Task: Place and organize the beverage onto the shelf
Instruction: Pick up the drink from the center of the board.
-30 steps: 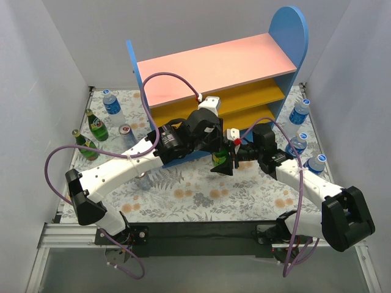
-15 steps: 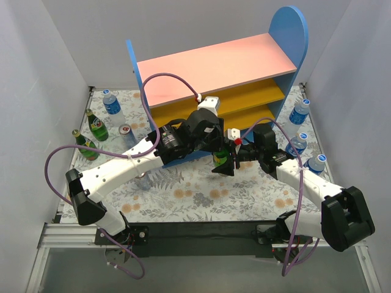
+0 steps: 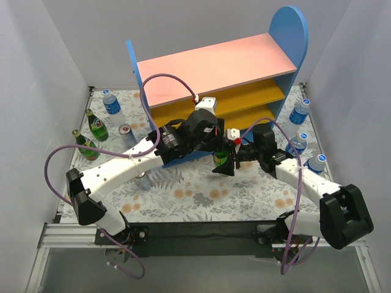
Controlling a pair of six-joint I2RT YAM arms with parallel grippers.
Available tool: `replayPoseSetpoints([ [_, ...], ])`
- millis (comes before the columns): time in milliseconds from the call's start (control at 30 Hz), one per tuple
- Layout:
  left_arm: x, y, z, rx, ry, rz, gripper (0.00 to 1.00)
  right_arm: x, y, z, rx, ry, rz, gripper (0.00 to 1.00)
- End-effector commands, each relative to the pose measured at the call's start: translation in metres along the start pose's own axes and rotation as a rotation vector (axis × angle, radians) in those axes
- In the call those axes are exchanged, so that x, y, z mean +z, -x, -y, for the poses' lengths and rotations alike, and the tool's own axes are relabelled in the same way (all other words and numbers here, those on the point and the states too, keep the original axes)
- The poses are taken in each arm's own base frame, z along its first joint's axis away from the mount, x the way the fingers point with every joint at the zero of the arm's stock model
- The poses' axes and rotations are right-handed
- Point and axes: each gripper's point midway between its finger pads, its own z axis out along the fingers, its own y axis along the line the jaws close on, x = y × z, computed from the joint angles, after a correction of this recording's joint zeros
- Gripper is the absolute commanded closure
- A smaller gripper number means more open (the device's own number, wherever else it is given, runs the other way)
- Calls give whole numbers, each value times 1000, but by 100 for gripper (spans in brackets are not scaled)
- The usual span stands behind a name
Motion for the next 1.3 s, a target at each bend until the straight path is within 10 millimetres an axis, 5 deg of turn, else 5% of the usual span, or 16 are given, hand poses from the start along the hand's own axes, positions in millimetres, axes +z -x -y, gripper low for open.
replayPoseSetpoints([
  [0, -37, 44, 59, -74, -251, 137, 40, 6, 6, -2, -12, 18, 7, 99],
  [567, -64, 66, 72, -78, -341, 203, 33, 5, 3, -2, -20, 13, 3, 99],
  [933, -100, 82, 57, -82, -352, 300, 33, 2, 9, 0, -30, -2, 12, 99],
  [1267, -107, 63, 46, -60, -369, 272, 33, -6, 17, 5, -36, -31, 28, 99],
])
